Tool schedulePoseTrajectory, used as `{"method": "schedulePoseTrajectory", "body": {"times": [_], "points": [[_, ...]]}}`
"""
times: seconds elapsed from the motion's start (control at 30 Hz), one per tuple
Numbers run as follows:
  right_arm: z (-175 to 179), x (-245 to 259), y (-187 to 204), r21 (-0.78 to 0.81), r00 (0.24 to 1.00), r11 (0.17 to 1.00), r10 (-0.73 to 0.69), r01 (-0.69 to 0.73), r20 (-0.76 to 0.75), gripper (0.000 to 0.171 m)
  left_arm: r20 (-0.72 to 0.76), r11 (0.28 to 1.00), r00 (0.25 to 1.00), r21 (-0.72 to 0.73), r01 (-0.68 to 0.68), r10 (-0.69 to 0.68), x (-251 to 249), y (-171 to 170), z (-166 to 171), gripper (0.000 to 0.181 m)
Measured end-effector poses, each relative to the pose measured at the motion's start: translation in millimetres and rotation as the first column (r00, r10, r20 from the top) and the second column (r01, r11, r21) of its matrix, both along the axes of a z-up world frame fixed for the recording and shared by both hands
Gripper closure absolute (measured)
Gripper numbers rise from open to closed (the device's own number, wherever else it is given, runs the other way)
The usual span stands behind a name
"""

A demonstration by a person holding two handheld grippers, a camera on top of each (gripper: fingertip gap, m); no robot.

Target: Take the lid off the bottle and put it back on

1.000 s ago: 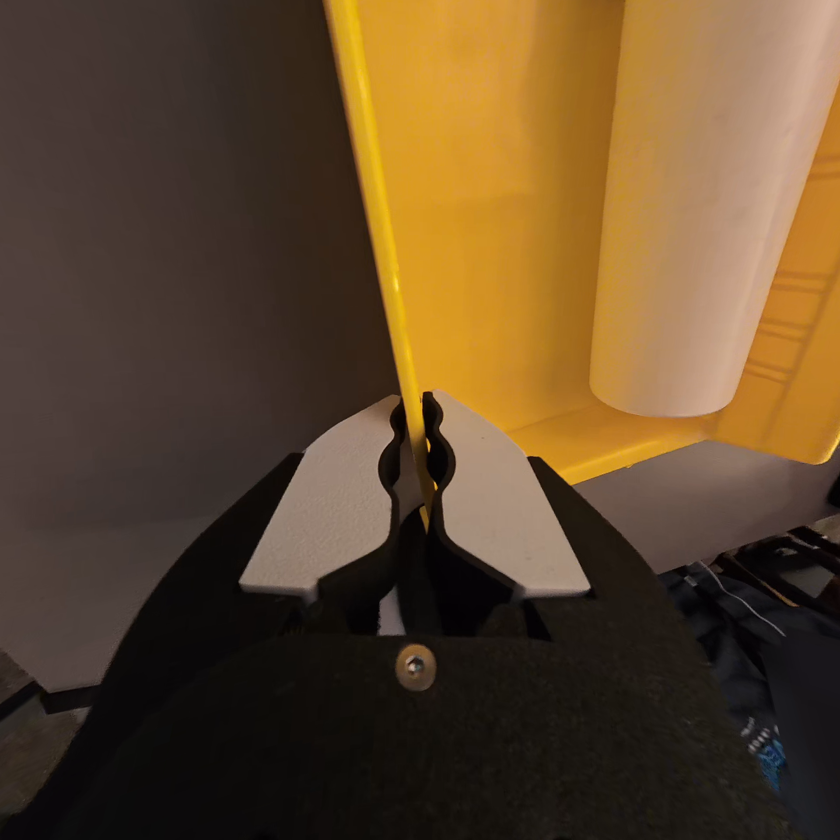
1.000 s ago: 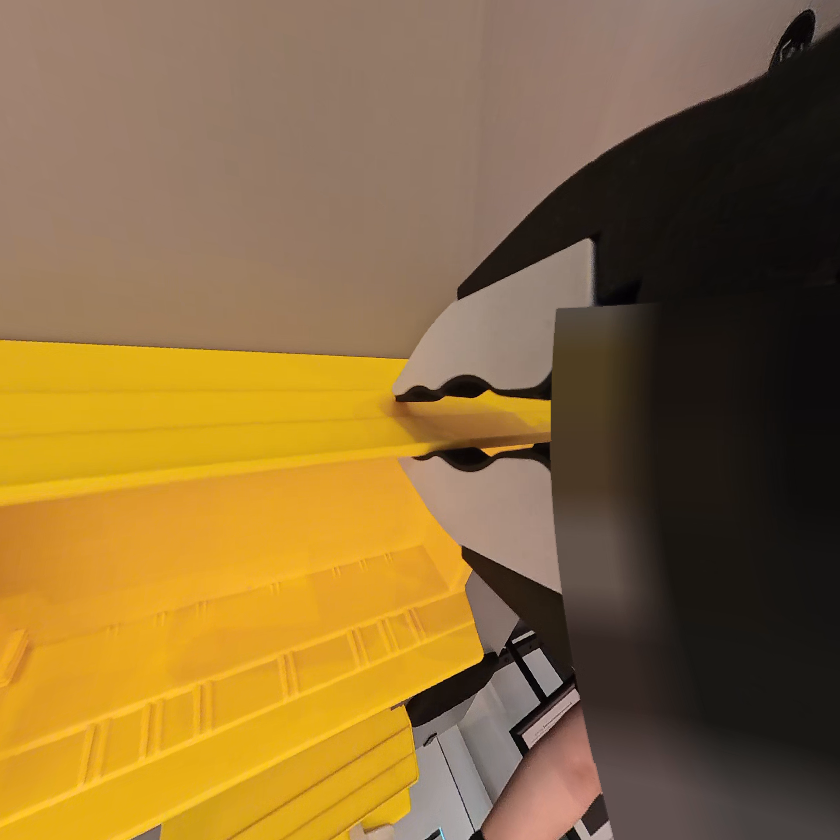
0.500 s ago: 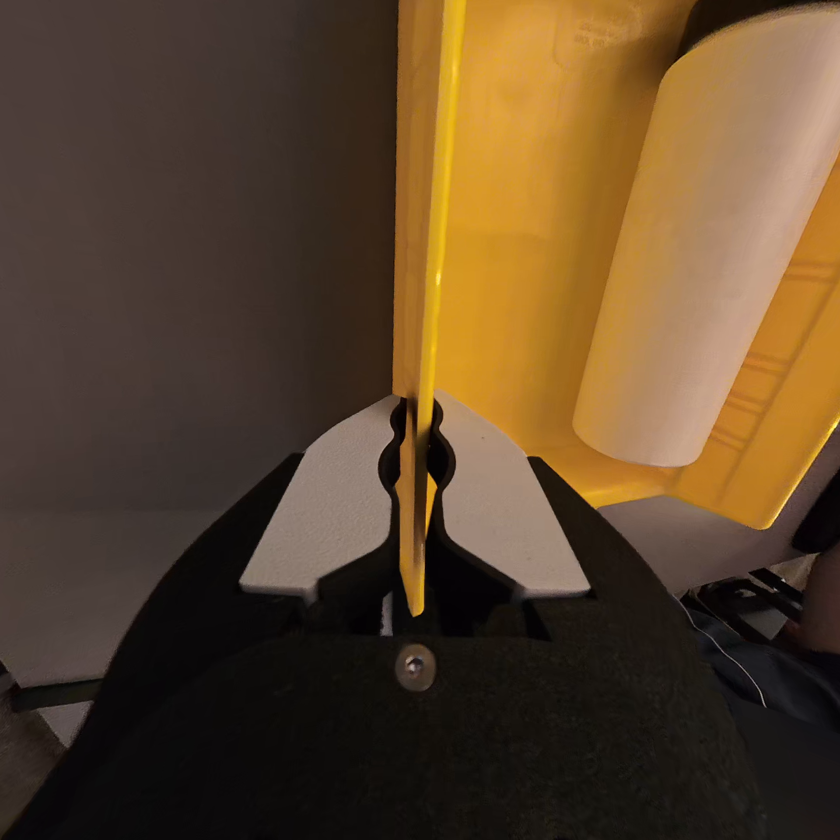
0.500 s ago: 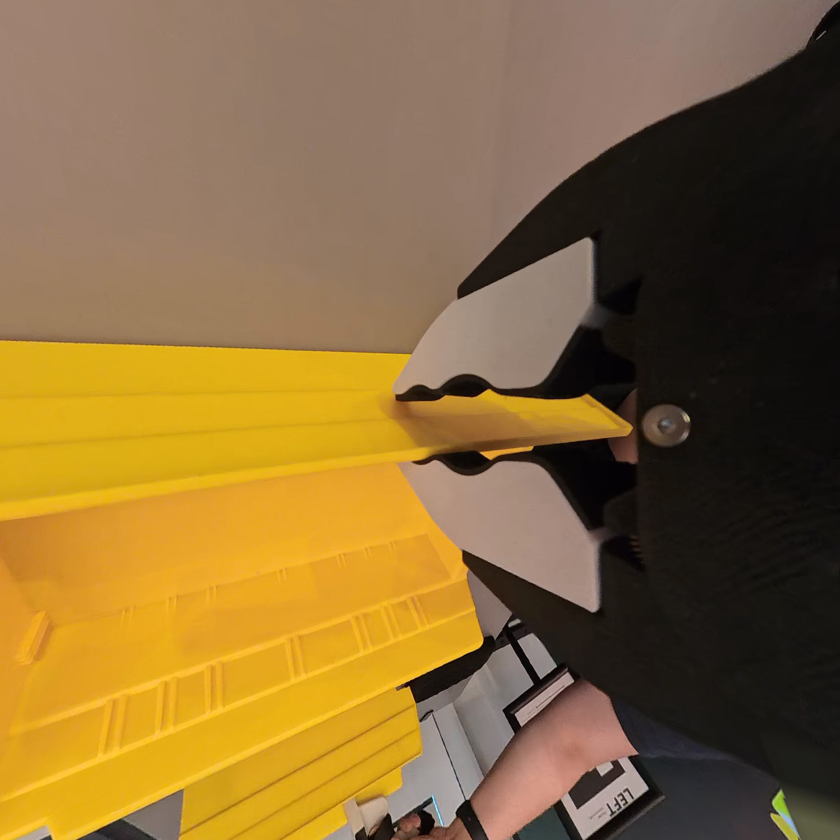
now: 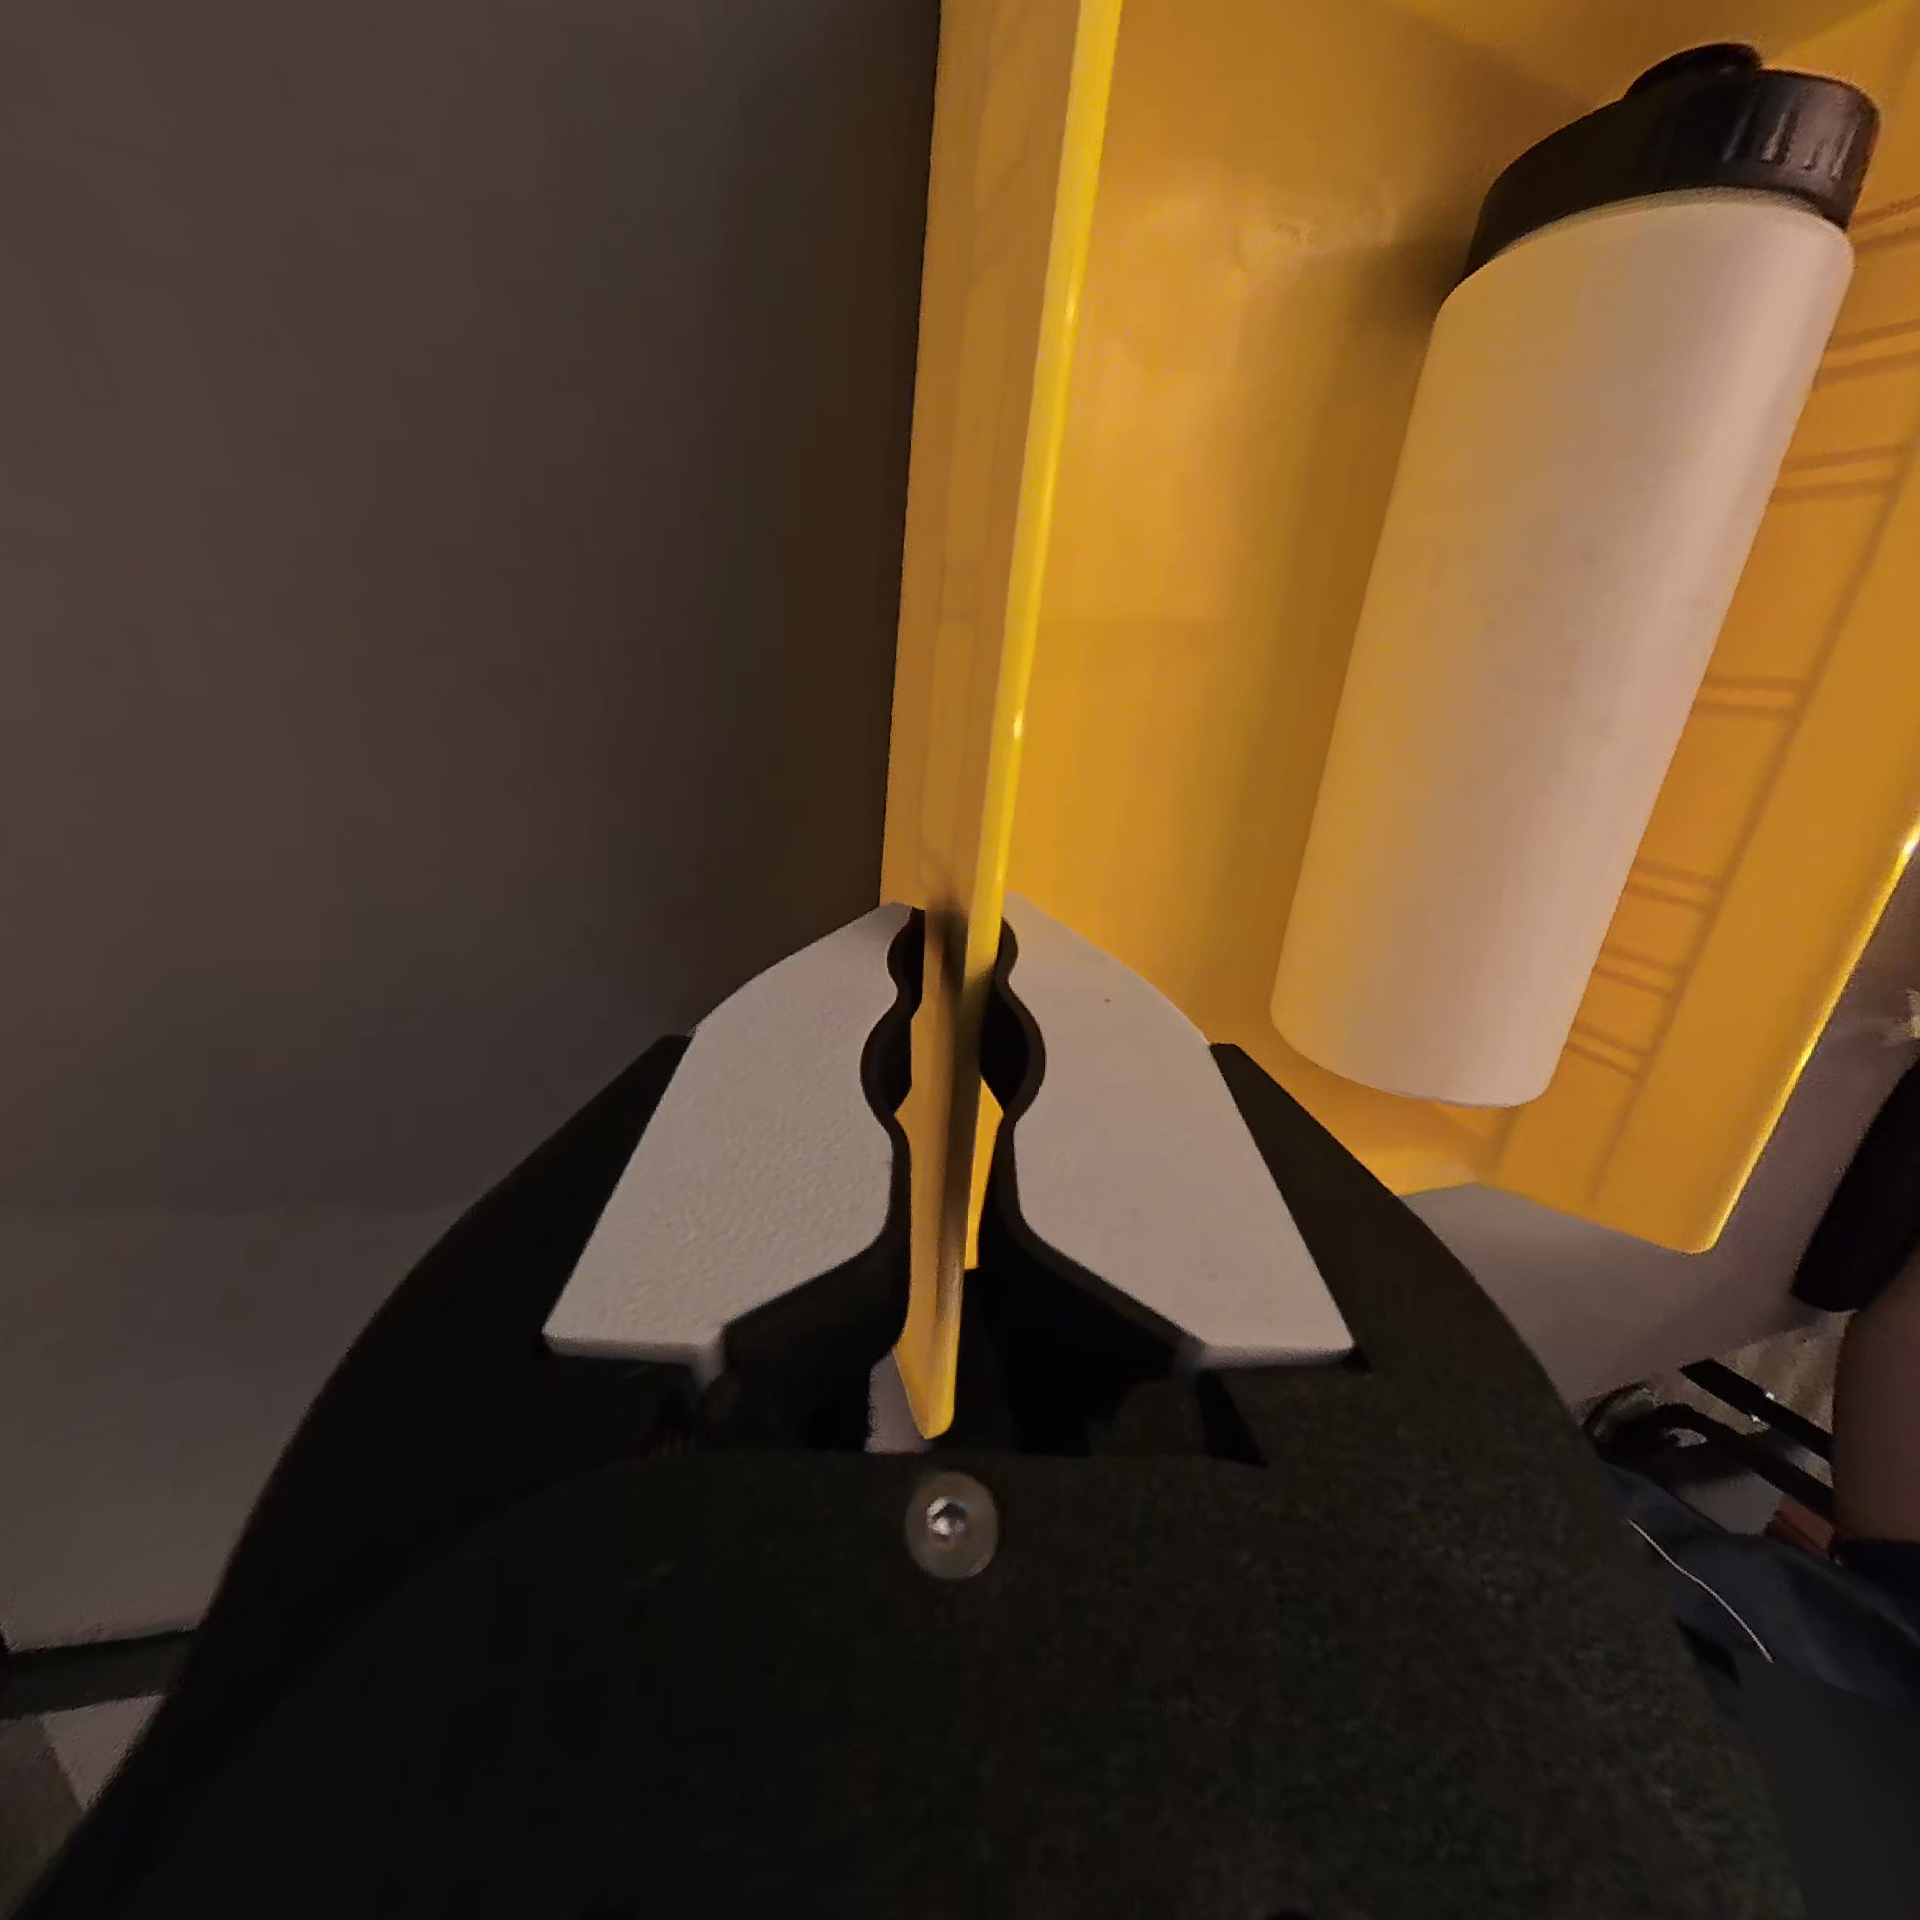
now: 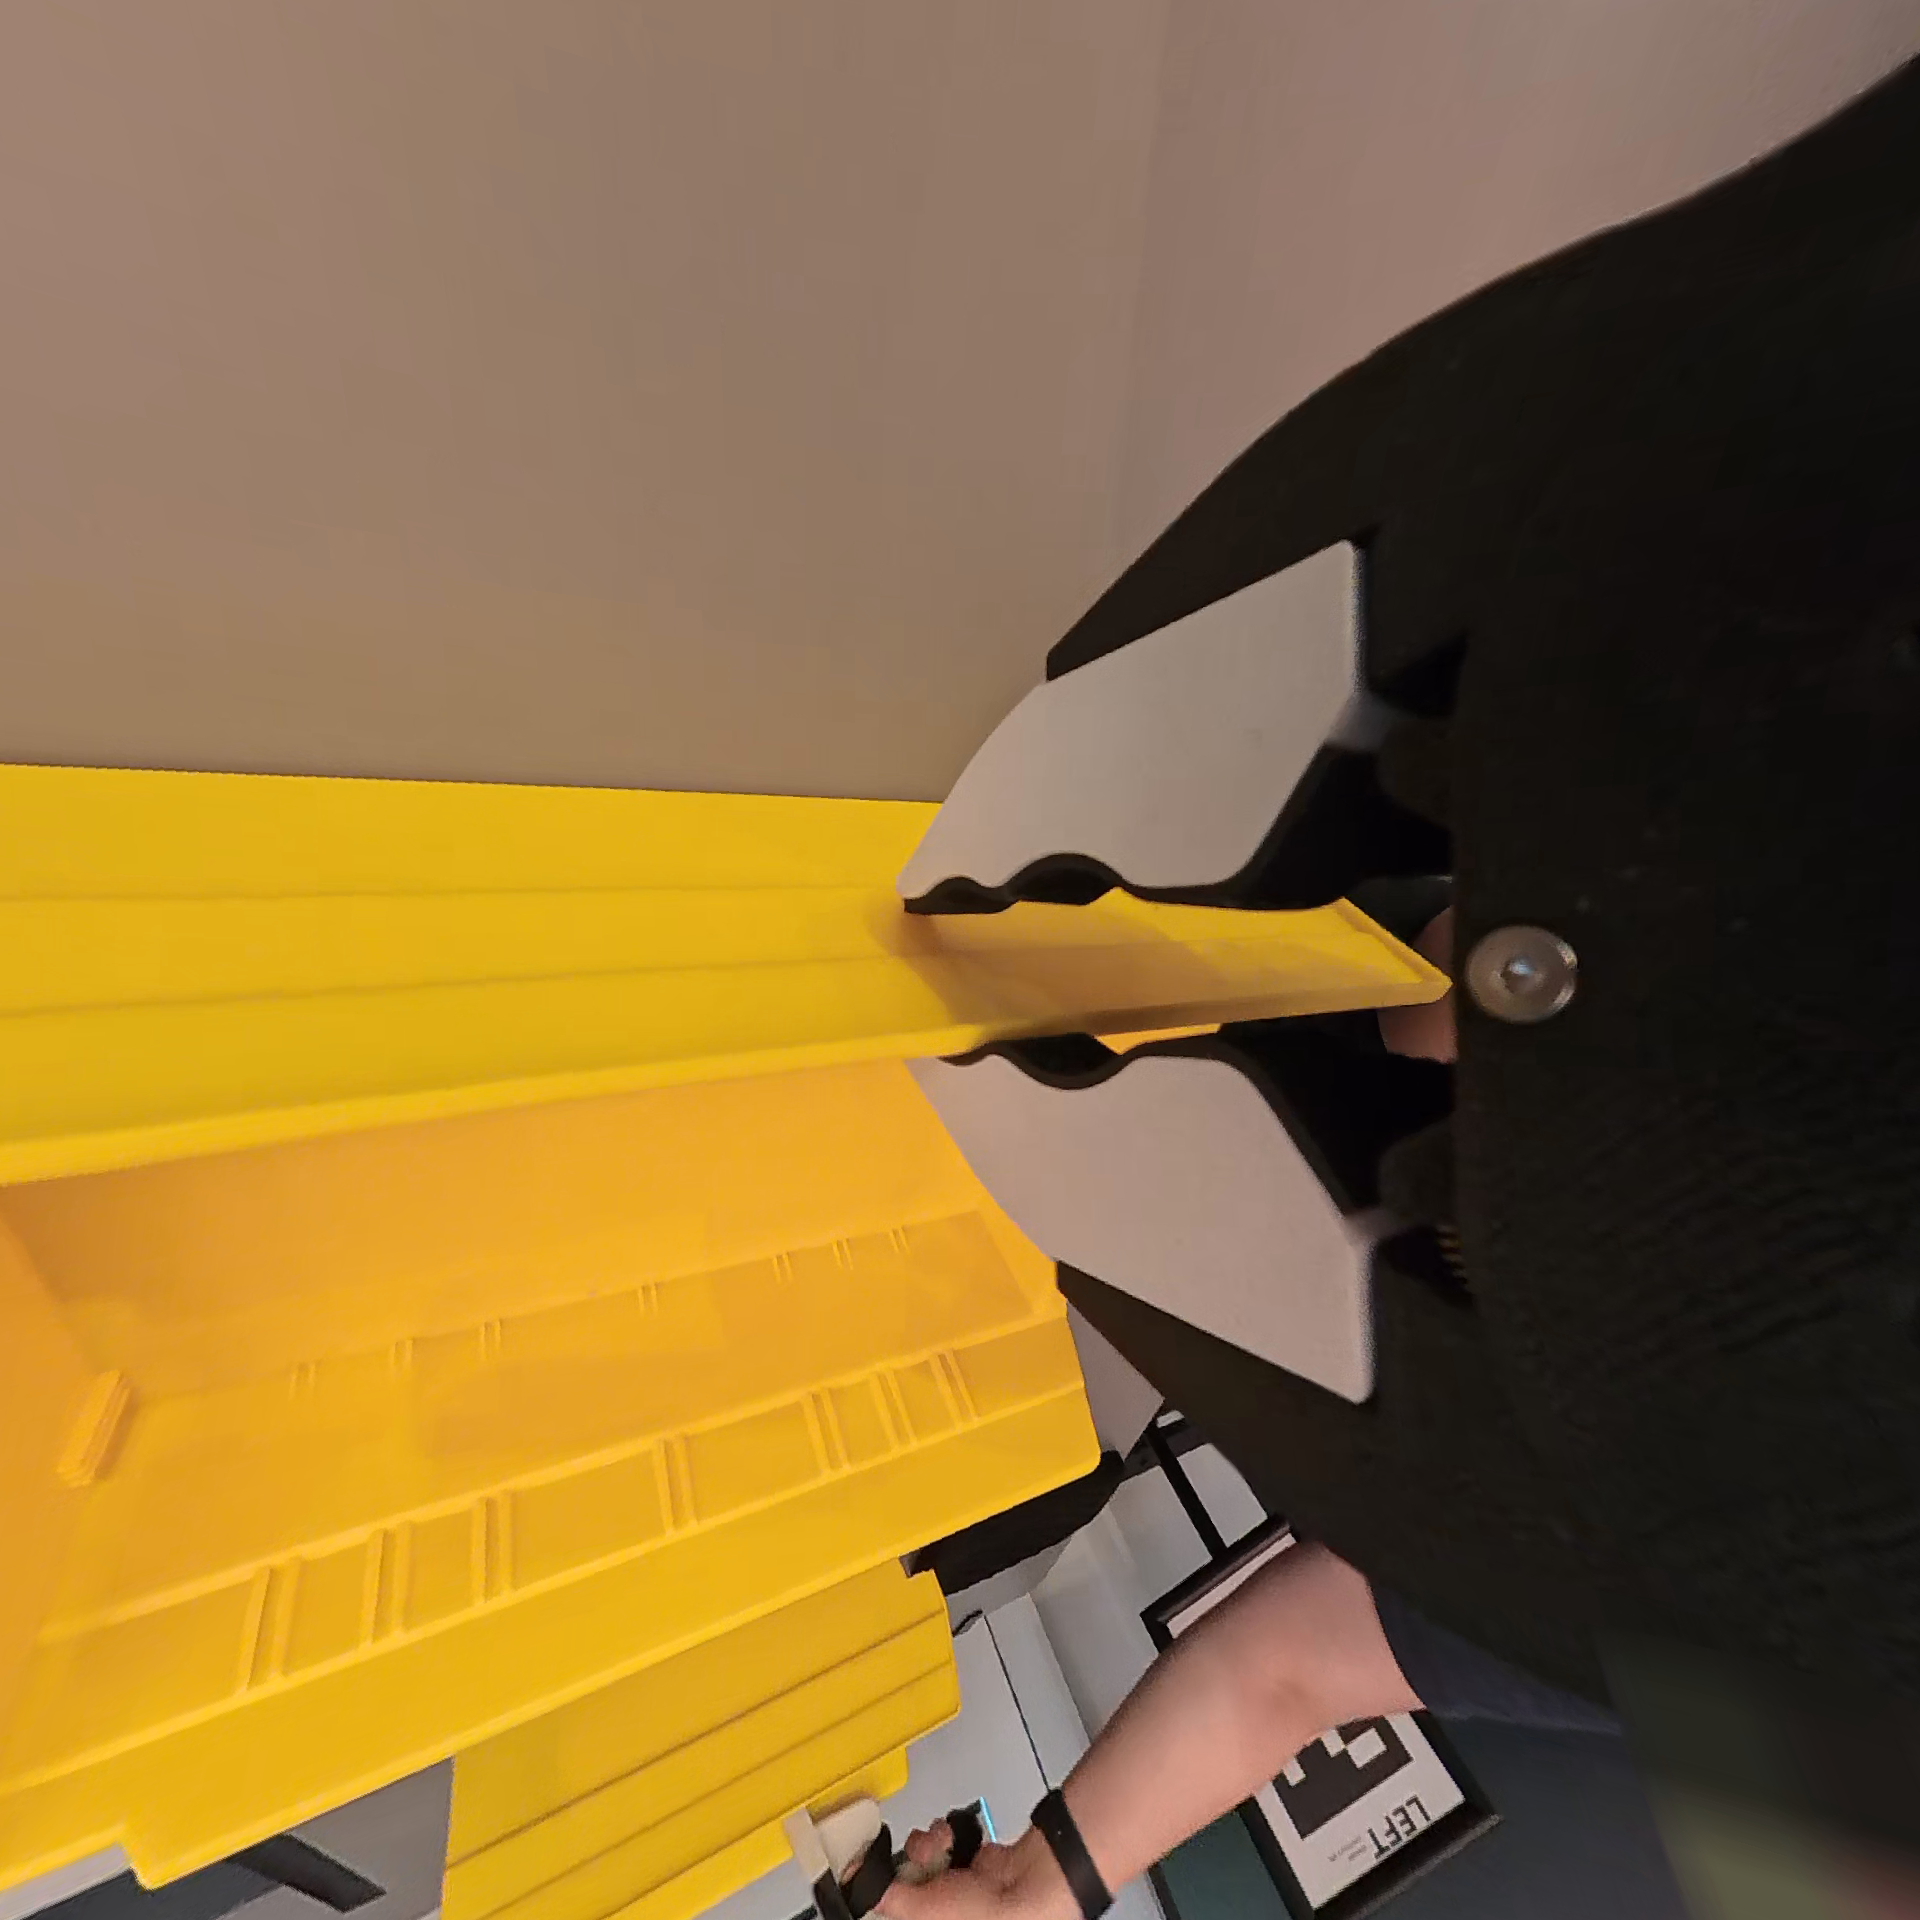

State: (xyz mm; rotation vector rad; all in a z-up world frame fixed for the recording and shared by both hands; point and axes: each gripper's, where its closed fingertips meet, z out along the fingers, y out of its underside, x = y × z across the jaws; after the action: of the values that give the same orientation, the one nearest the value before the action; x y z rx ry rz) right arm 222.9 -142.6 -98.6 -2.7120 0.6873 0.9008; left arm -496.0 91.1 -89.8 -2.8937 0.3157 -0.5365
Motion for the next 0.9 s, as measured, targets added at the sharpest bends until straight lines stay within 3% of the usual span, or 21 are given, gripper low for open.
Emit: {"method": "schedulePoseTrajectory", "body": {"times": [0.13,0.23,0.37,0.47,0.53,0.57,0.63,0.77,0.83,0.9], "points": [[3.6,0.1,0.1,0.034,0.999,0.999,0.014,-0.013,-0.032,0.150,0.045,0.993,0.998,0.114,0.037,-0.043,1.9,1.7,13.5,0.173],[15.6,5.5,3.0,0.113,1.000,0.994,0.016,-0.016,0.000,0.155,-0.002,0.976,0.999,0.216,0.032,-0.032,-3.0,1.5,27.7,0.176],[44.2,25.9,12.5,0.259,0.994,0.963,-0.092,0.076,0.050,0.159,-0.051,0.888,0.998,0.457,0.047,-0.027,-1.5,5.9,72.9,0.175],[74.2,32.6,18.1,0.398,0.987,0.914,-0.126,0.076,0.102,0.159,0.034,0.775,0.996,0.630,0.045,-0.086,27.4,-1.7,120.2,0.157],[101.1,32.5,24.3,0.515,0.978,0.856,-0.138,0.039,0.155,0.157,0.112,0.742,0.975,0.666,0.070,-0.193,60.5,-15.9,131.4,0.136],[115.6,31.5,27.5,0.571,0.971,0.821,-0.151,0.019,0.185,0.157,0.151,0.748,0.957,0.658,0.088,-0.246,77.7,-23.3,129.2,0.125],[143.8,23.6,32.4,0.664,0.959,0.746,-0.162,-0.035,0.233,0.155,0.185,0.803,0.932,0.575,0.154,-0.311,105.9,-33.0,109.7,0.125],[178.5,-3.2,36.6,0.741,0.945,0.661,-0.148,-0.124,0.290,0.155,-0.014,0.864,0.955,0.424,0.273,-0.295,121.9,-16.1,52.4,0.130],[184.8,-15.8,37.6,0.740,0.936,0.649,-0.125,-0.173,0.328,0.155,-0.089,0.869,0.962,0.413,0.271,-0.257,127.0,1.1,36.7,0.101],[185.6,-23.7,37.5,0.726,0.926,0.654,-0.103,-0.212,0.363,0.155,-0.110,0.894,0.963,0.358,0.268,-0.245,134.5,9.7,24.4,0.091]]}}
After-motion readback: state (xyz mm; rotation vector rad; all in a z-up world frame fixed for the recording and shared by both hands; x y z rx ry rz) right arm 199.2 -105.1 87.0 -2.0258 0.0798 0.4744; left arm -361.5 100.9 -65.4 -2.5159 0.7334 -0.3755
